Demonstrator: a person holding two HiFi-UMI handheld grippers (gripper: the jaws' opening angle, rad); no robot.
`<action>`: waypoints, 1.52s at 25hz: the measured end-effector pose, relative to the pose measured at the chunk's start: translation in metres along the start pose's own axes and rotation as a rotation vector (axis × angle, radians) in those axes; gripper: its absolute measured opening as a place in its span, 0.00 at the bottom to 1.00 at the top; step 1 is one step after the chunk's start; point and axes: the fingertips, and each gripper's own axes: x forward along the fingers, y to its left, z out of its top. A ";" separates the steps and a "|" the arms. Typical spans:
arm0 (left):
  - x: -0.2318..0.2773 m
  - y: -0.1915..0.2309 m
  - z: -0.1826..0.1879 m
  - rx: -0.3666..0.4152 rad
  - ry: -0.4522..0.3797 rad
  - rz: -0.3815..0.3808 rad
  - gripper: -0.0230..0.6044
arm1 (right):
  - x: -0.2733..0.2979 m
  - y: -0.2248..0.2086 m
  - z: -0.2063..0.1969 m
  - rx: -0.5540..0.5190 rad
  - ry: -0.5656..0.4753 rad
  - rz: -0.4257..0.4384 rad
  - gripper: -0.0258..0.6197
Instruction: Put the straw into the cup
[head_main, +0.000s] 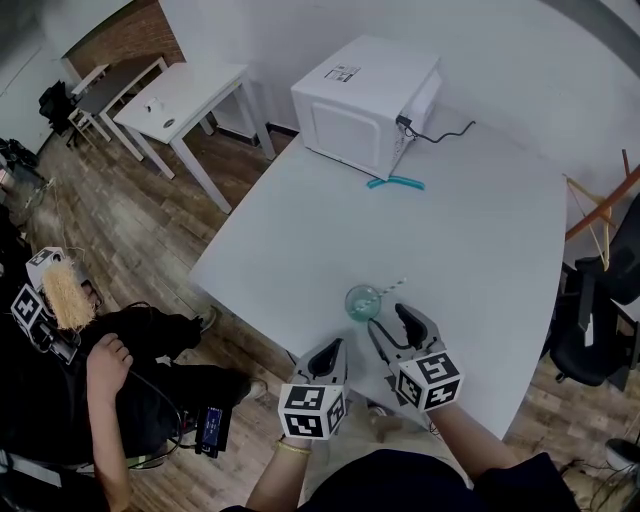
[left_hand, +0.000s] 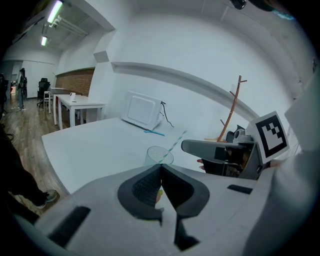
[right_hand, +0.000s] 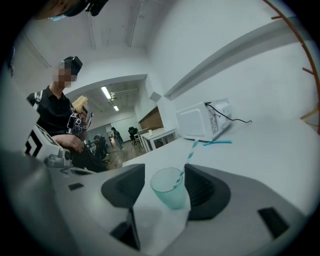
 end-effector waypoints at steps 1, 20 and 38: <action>-0.002 -0.002 0.001 0.000 -0.005 0.001 0.07 | -0.003 0.002 0.000 -0.002 0.000 0.003 0.40; -0.047 -0.043 -0.001 0.015 -0.087 0.059 0.07 | -0.085 0.017 0.008 -0.015 -0.082 -0.007 0.11; -0.093 -0.088 -0.016 0.031 -0.143 0.099 0.07 | -0.155 0.041 -0.003 -0.027 -0.109 0.065 0.10</action>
